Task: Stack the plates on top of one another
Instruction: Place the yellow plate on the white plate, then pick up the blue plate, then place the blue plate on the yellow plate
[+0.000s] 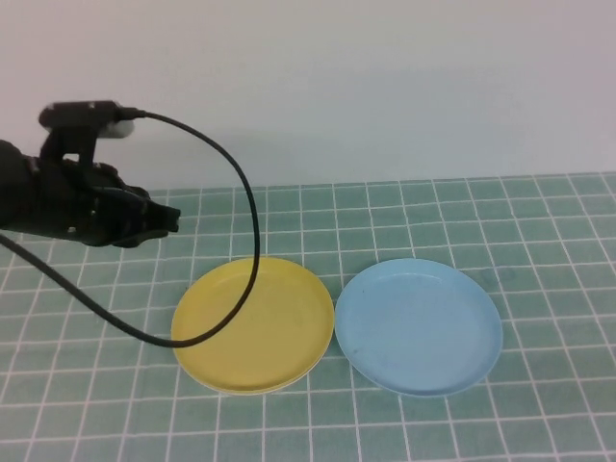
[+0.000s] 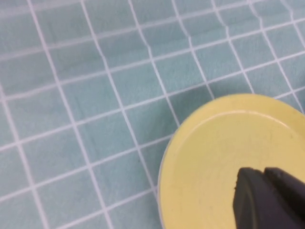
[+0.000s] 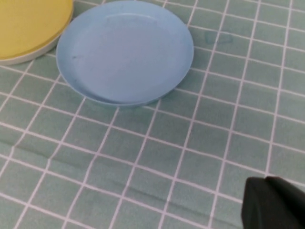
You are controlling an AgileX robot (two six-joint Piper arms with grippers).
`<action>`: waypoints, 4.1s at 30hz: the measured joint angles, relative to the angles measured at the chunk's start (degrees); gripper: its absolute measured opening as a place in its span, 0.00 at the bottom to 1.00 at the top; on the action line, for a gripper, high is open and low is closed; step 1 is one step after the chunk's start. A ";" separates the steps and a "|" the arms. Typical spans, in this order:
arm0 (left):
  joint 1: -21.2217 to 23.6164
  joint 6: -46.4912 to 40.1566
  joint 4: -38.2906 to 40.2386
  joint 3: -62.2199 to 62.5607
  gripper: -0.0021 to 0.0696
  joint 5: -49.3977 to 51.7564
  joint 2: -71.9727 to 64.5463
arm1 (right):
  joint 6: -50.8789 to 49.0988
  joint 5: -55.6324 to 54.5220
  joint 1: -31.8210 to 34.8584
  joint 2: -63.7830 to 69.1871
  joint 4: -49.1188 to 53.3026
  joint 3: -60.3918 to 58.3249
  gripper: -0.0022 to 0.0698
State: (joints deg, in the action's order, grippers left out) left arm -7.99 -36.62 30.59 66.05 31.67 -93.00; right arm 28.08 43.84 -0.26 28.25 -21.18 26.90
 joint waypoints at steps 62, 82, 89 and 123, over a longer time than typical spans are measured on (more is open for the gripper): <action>0.01 32.28 -31.89 -27.49 0.03 18.14 71.64 | 23.64 -12.88 -6.35 84.92 -27.90 39.05 0.52; 0.01 32.28 -32.19 -27.49 0.03 18.12 71.64 | 18.88 -12.54 -8.34 87.30 -22.12 39.54 0.07; 0.00 32.19 -33.31 -27.29 0.03 18.98 72.10 | 15.59 -12.54 -8.43 87.19 -21.16 39.54 0.05; 0.00 37.31 -39.16 -27.29 0.03 20.62 72.10 | 0.36 -5.77 -31.23 96.58 -6.99 72.60 0.05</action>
State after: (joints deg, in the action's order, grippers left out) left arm -7.99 0.69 -8.57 38.77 52.29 -20.90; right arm 28.44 38.07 -31.49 124.83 -28.17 99.50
